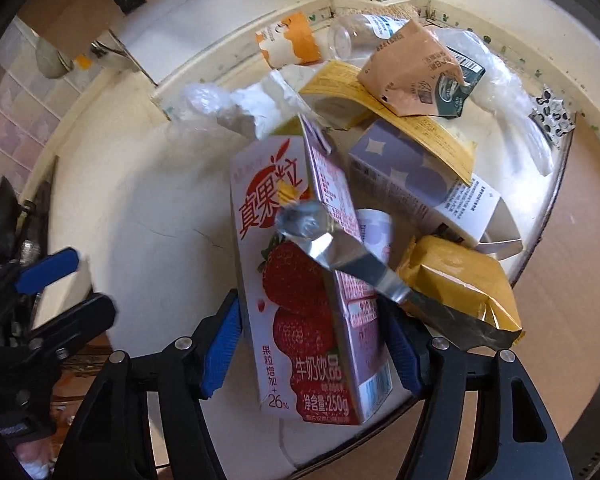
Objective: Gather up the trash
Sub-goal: 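Grasp the pink-and-white strawberry milk carton with the right tool, then grasp the green-and-white snack wrapper with the left tool while the right tool holds the carton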
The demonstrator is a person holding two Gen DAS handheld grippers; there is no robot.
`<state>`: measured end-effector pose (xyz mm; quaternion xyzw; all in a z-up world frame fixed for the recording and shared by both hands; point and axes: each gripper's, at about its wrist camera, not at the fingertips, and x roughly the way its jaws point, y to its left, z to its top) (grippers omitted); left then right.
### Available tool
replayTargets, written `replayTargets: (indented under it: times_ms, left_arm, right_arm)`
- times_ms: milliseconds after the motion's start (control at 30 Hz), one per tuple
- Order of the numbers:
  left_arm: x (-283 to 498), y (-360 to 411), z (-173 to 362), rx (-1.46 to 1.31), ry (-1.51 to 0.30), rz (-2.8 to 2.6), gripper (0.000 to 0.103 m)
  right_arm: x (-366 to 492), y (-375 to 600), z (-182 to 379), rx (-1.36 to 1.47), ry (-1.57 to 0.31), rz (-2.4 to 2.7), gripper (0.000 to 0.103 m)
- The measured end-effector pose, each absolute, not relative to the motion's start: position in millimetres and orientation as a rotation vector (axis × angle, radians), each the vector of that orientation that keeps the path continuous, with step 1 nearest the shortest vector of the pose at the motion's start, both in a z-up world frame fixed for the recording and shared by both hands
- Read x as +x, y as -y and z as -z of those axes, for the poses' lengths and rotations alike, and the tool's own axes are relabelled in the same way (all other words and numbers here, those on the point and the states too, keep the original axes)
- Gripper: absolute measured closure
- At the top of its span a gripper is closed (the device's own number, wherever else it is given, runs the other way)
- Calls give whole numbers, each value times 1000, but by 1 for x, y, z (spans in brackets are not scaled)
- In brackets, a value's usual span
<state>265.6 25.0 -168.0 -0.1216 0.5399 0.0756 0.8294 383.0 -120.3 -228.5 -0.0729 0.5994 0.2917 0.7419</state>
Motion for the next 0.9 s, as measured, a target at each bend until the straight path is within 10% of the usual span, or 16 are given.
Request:
replayTargets:
  times_ms: [900]
  left_arm:
    - [312,9,189,-320,-1209,26,30]
  right_arm:
    - [355,226,118,219,-1048,-580,46]
